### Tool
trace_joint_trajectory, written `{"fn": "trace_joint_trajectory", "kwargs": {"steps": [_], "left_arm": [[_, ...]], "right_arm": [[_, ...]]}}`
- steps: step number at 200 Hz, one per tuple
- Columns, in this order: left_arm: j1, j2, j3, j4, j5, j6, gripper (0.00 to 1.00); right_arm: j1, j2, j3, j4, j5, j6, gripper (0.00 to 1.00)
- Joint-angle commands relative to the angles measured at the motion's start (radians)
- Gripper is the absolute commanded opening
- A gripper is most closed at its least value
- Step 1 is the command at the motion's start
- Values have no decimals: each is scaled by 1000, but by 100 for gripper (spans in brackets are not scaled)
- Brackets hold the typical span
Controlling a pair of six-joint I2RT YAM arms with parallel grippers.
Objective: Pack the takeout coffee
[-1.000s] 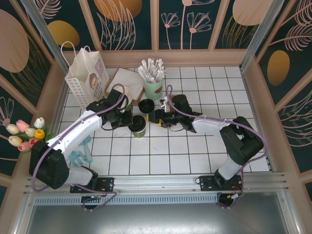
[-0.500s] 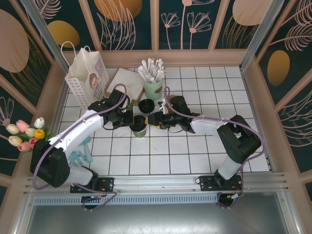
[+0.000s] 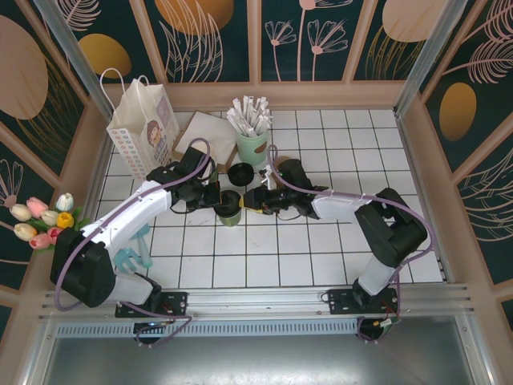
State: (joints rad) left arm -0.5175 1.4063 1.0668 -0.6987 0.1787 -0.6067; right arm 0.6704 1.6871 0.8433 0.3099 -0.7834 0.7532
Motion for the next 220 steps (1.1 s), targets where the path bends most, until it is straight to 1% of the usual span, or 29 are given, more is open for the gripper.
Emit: {"fn": "trace_joint_trajectory", "kwargs": {"steps": [1, 61, 100, 117, 164, 188, 200, 212, 220], "left_arm": [[-14, 36, -19, -26, 16, 19, 0], [-15, 49, -57, -22, 6, 23, 0], [-16, 61, -88, -7, 5, 31, 0], [-15, 72, -147, 9, 7, 29, 0], [-16, 63, -213, 32, 1, 25, 0], [-16, 95, -266, 41, 7, 33, 0], [-16, 116, -274, 28, -5, 39, 0], [-16, 115, -257, 11, -21, 49, 0], [-16, 100, -230, 2, -30, 55, 0]], "right_arm": [[13, 18, 35, -51, 19, -41, 43], [17, 33, 59, -156, 59, -72, 41], [16, 48, 61, -246, 110, -88, 41], [15, 60, 65, -285, 130, -92, 40], [15, 78, 66, -352, 182, -103, 40], [15, 91, 56, -391, 218, -107, 39], [15, 86, 59, -391, 207, -106, 39], [12, 65, 77, -362, 163, -98, 41], [-1, 40, 86, -310, 116, -77, 43]]}}
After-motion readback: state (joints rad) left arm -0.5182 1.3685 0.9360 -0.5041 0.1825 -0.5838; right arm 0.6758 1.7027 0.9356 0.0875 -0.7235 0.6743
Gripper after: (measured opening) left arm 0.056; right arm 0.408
